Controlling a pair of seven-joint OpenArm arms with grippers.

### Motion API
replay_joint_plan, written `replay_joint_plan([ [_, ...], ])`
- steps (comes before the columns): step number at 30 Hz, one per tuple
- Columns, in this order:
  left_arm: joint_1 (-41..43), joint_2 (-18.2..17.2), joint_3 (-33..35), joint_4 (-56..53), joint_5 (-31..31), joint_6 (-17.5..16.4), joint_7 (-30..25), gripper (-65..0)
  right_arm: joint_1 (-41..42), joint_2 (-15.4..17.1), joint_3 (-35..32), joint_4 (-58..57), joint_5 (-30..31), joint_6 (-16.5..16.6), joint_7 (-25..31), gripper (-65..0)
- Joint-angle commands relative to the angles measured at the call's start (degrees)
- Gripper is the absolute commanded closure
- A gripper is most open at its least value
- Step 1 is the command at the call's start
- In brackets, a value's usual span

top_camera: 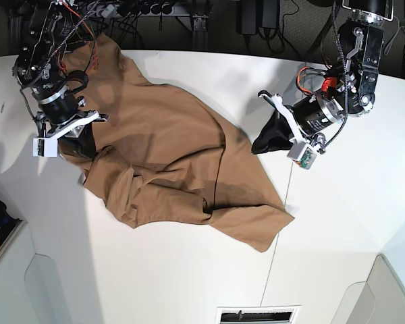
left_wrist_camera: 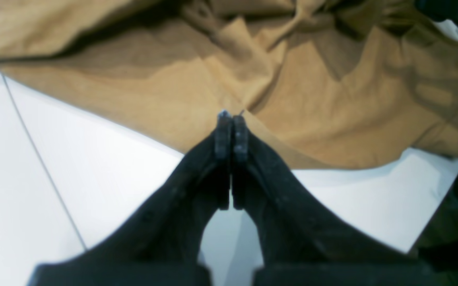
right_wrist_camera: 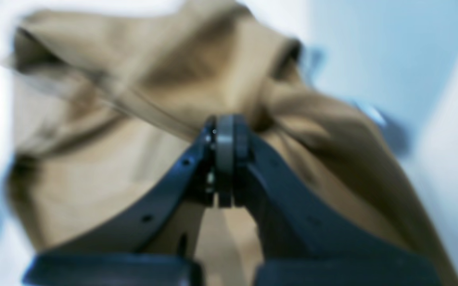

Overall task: Layout the t-shirt on the table in an organized manner, then fold the t-shirt properly
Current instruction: 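Grasp the shirt fabric near the hem with the left gripper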

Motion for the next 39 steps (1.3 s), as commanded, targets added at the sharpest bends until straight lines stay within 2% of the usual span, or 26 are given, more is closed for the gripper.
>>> replay_joint_plan([
  [1, -0.7, -0.2, 0.0, 1.0, -0.9, -0.3, -1.1, 0.0, 0.7, -0.1, -0.5, 1.2, 1.8, 1.7, 1.1, 0.0],
  [5, -1.2, 1.1, 0.0, 1.0, -0.8, -0.3, -2.6, 0.0, 1.4, -0.8, -5.7, 0.8, 0.0, 1.8, 1.2, 0.0],
  [11, -5.3, 3.3, 3.8, -1.4, 0.4, -0.3, -2.9, 0.0, 6.2, -0.7, -14.9, -4.1, -11.3, 1.4, 2.5, 0.0],
  [13, -6.9, 3.4, 6.8, -3.3, 2.2, -0.3, -3.6, 0.0, 8.2, -0.7, -15.9, -6.6, -13.9, 0.2, 4.1, 0.0],
  [19, -10.5, 5.9, 11.2, -11.8, 6.6, -0.3, -5.8, 0.0, 15.9, -0.4, -15.9, -16.4, -18.9, 0.0, 6.4, 0.0],
  [22, -10.6, 6.3, 11.2, -14.9, 7.0, -0.3, -5.8, 0.0, 19.8, 1.3, -15.9, -20.0, -22.9, -5.1, 7.5, 0.0],
  [25, -10.3, 5.6, 11.2, -16.0, 7.4, -0.3, -5.7, 0.0, 23.5, 4.8, -15.9, -22.0, -25.3, -11.4, 7.6, 0.0],
  [31, -10.1, 4.4, 11.2, -16.0, 7.4, 0.1, -5.4, 0.0, 27.4, 11.8, -15.4, -23.1, -27.1, -19.0, 5.1, 0.0],
  [35, -10.5, 3.9, 10.7, -16.0, 6.6, 0.1, -5.6, 0.0, 26.9, 12.3, -14.0, -23.0, -25.0, -20.1, 1.9, 0.0],
  [39, -10.5, 3.9, 9.0, -14.6, 4.2, 0.0, -4.8, 0.0, 23.0, 11.3, -14.0, -19.7, -21.4, -20.1, 2.1, 0.0],
])
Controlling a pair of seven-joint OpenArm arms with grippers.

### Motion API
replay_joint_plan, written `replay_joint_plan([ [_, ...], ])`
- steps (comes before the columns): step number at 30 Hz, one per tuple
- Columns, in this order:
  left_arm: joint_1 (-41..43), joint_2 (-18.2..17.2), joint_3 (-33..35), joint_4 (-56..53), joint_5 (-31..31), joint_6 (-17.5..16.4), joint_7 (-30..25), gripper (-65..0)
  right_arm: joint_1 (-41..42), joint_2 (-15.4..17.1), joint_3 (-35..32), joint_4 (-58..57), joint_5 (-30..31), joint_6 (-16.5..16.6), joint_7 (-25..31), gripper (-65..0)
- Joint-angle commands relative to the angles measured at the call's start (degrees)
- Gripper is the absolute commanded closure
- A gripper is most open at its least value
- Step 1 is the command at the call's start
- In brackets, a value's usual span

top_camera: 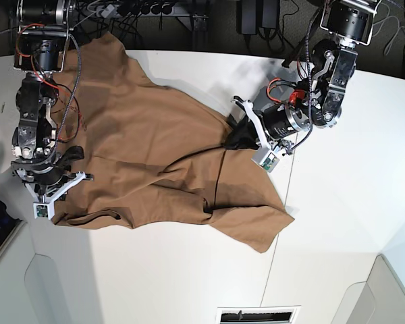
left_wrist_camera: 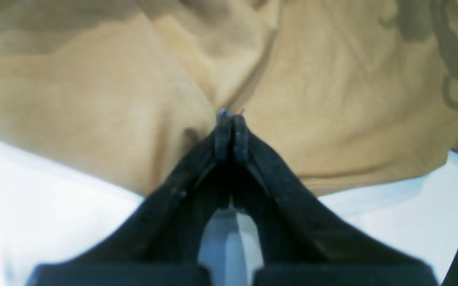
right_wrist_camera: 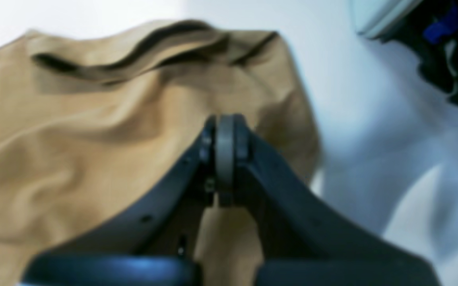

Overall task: Layout the t-shirt on the table in an organized manner, then fold the t-shirt properly
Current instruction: 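Grasp the shirt fabric near the hem with the left gripper, then drag the grasped fabric with the left gripper toward the right gripper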

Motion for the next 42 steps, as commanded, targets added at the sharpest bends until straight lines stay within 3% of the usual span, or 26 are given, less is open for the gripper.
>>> replay_joint_plan([
  [1, -1.1, -0.3, -0.8, 1.9, -1.5, 0.0, -0.5, 0.0, -0.4, -0.2, 0.3, 2.7, 0.0, 0.0, 1.3, 0.0],
  [3, -1.1, -0.3, -2.2, 4.0, -2.1, 0.0, 1.0, -4.7, -3.3, -1.9, 0.3, 6.3, 0.4, 1.0, 1.3, 0.0],
  [9, -2.6, -0.3, -4.7, 6.6, -2.5, 0.2, 1.3, -28.3, -8.5, -7.8, 0.2, 10.8, 5.0, 7.3, 0.8, 0.0],
  [12, -4.2, 0.7, -4.7, 5.7, -0.3, 3.8, 0.7, -36.8, -10.5, -9.8, 0.2, 10.4, 5.0, 7.3, 0.8, 0.0],
  [17, -11.1, 4.4, -3.3, -2.3, 5.2, 7.2, -0.3, -36.8, -12.4, -10.5, 0.1, 9.8, 5.0, 7.3, 0.6, 0.0],
  [22, -16.9, 7.4, 3.0, -10.7, 14.2, 13.8, -3.2, -36.8, -14.7, -10.7, 0.1, 9.8, 5.0, 7.3, 0.2, 0.0],
  [31, -18.9, 7.7, 10.1, -14.2, 21.8, 25.3, -5.4, -36.8, -16.5, -10.7, 0.1, 9.8, 5.0, 7.3, 0.2, 0.0],
  [42, -18.9, 10.7, 10.1, -14.1, 22.6, 25.3, -1.6, -36.8, -16.5, -10.7, 0.1, 9.8, 5.0, 7.3, 0.2, 0.0],
])
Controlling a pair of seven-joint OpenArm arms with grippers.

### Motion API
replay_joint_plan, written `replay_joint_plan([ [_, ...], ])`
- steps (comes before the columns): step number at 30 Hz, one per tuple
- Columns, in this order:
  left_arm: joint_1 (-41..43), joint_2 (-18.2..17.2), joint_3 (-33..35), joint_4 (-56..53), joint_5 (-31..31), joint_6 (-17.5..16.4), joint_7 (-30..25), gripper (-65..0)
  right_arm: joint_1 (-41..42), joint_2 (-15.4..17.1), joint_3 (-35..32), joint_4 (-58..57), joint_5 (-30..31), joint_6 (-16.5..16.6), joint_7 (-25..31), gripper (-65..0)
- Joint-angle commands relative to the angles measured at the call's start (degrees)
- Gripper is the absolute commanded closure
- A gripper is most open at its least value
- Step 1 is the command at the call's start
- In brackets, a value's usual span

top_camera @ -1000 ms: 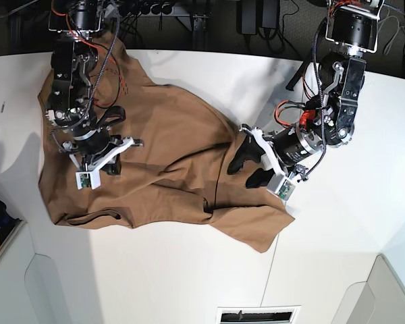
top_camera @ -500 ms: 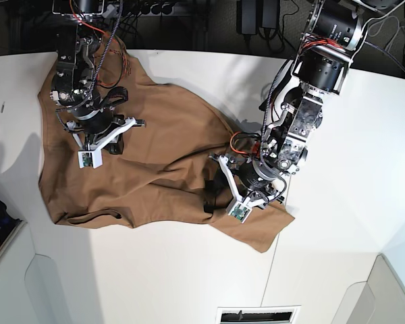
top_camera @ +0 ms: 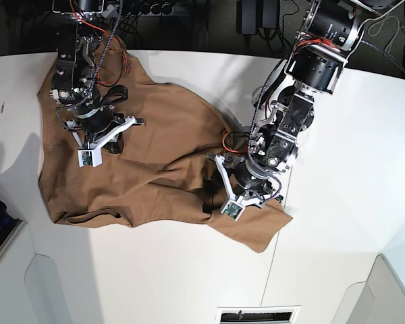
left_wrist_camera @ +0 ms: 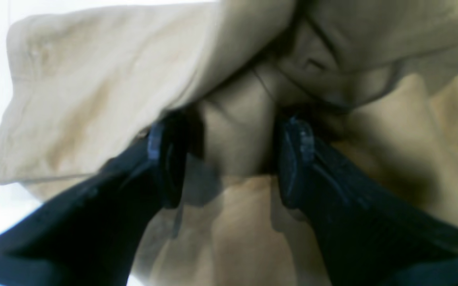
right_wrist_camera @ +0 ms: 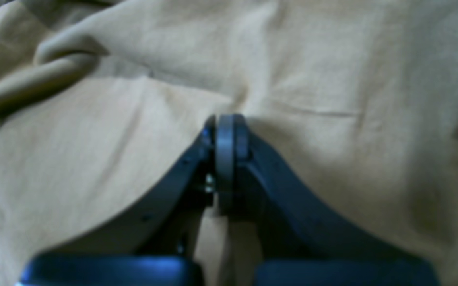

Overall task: Layout the t-shirt on the table in an organized manner, then fold the t-shirt properly
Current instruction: 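Drag the grasped fabric with the left gripper toward the right gripper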

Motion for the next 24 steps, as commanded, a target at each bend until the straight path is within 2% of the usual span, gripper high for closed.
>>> replay_joint_plan([
  [1, -1.6, 1.0, -0.1, 0.9, -0.2, -0.2, -0.4, -36.8, 0.2, 0.2, 0.1, 0.7, -0.2, 0.2, -1.0, 0.0],
  [6, -1.7, 2.6, -0.1, 0.9, -0.2, -0.4, -0.3, -36.8, 0.2, 0.2, 0.1, 0.7, -0.2, 0.2, -1.0, 0.0],
  [14, -6.6, 2.4, -0.7, 0.9, -0.1, -0.1, -0.4, -36.7, 0.2, 0.2, 0.1, 0.7, -0.2, 0.2, -1.0, 0.0],
  [18, -8.8, 3.2, -0.7, 0.2, -3.6, 0.9, -3.9, -35.8, 0.2, 0.1, 0.1, 0.7, -0.2, 0.2, -1.1, 0.0],
  [21, -11.7, 5.6, -0.7, -3.8, -3.1, 2.1, -6.6, -26.0, 0.2, 0.2, 0.1, 0.7, -0.2, 0.2, -1.8, 0.0],
  [24, -15.4, 8.4, -0.7, -9.0, -1.1, 0.4, -9.3, -12.7, 0.2, 0.2, 0.1, 0.7, -0.4, 0.2, -2.9, 0.0],
])
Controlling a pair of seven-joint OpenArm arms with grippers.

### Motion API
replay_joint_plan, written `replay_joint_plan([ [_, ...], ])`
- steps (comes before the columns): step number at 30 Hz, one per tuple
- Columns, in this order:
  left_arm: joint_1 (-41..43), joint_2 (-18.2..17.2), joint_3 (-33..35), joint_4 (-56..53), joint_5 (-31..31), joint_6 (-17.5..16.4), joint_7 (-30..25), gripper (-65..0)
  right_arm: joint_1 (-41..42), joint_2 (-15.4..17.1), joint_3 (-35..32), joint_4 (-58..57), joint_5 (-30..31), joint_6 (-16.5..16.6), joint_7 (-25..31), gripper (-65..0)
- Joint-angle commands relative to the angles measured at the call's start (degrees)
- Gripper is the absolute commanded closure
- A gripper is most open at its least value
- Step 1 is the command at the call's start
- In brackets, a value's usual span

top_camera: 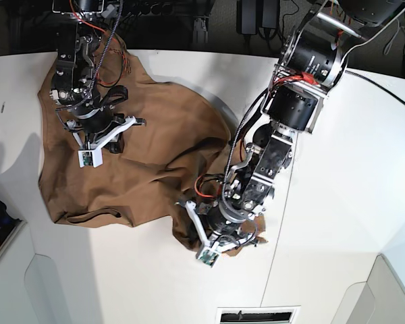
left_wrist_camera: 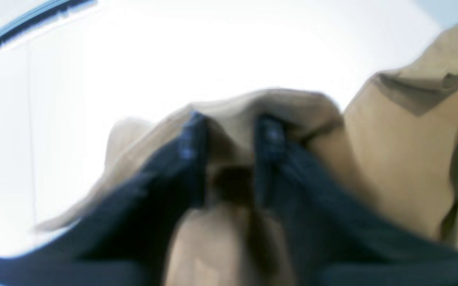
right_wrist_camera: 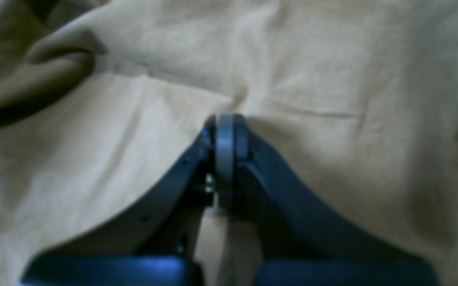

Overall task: Layout the t-shirt on the table in an organized manner, then fold the t-shirt properly
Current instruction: 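Drag the grasped fabric with the left gripper toward the right gripper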

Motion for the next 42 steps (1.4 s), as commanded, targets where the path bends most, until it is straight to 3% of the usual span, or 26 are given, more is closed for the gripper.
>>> replay_joint_plan([
  [1, -3.1, 1.4, -0.1, -0.1, 0.2, -0.9, -2.6, -7.2, 0.3, 0.2, 0.1, 0.4, -0.5, 0.0, -2.3, 0.0],
  [3, -5.0, 2.4, -0.1, -1.7, 1.2, -2.1, -3.9, 0.0, 0.3, 0.2, 0.1, 0.4, -0.4, 0.1, -2.5, 0.0],
  [8, -9.5, 2.6, -0.1, -3.5, 0.6, -2.2, -5.4, 0.0, 0.3, 0.2, 0.1, 0.4, -0.2, 0.1, -2.5, 0.0],
  [9, -10.5, 2.6, 0.1, -4.2, 0.4, -3.3, -5.3, 0.0, 0.3, 0.2, 0.1, 0.4, -0.2, 0.0, -2.5, 0.0],
  [12, -12.3, 2.6, 2.0, -5.1, -4.0, -11.4, -3.8, -1.5, 0.3, 0.2, 0.1, 0.4, -0.3, 0.0, -2.5, 0.0],
  [16, -12.2, 2.6, 5.7, -5.1, -6.3, -13.6, -3.6, -37.7, 0.3, 0.2, 0.1, 0.4, -0.4, 0.1, -2.5, 0.0],
  [18, -12.0, 2.6, 7.5, -5.1, -6.8, -15.4, -2.7, -42.2, 0.3, 0.1, 0.1, 0.4, -0.4, 0.1, -2.5, 0.0],
  [23, -11.9, 2.3, 9.8, -5.1, -7.5, -17.4, 5.2, -42.1, 0.3, 0.0, 0.1, 0.4, -0.2, 0.1, -2.5, 0.0],
  [27, -11.9, -1.1, 9.7, -5.0, -7.6, -14.9, 6.6, -41.8, 0.3, -0.5, 0.1, 0.9, -0.1, 0.1, -2.5, 0.0],
  [28, -11.7, -2.3, 9.7, -5.0, -8.2, -13.8, 6.3, -40.2, 0.3, -0.5, 0.1, 1.3, 0.2, 0.1, -2.5, 0.0],
  [32, -10.5, -8.2, 9.7, -5.0, -8.2, -11.9, 4.4, -21.9, 0.3, -0.9, 0.1, 4.9, 3.3, 1.6, -2.3, 0.0],
  [34, -9.1, -11.1, 9.6, -5.0, -8.2, -11.6, 3.4, -17.9, 0.3, -1.8, 0.1, 7.5, 3.7, 1.6, -2.3, 0.0],
  [38, -4.6, -14.4, 9.7, -5.0, -8.1, -11.8, 1.0, -13.0, 0.6, -3.6, 0.1, 8.7, 3.4, 2.0, -1.9, 0.0],
  [42, -1.0, -14.7, 9.6, -5.0, -7.9, -11.8, -0.3, -12.8, 0.6, -3.6, 0.1, 7.6, 2.2, 2.8, -1.4, 0.0],
])
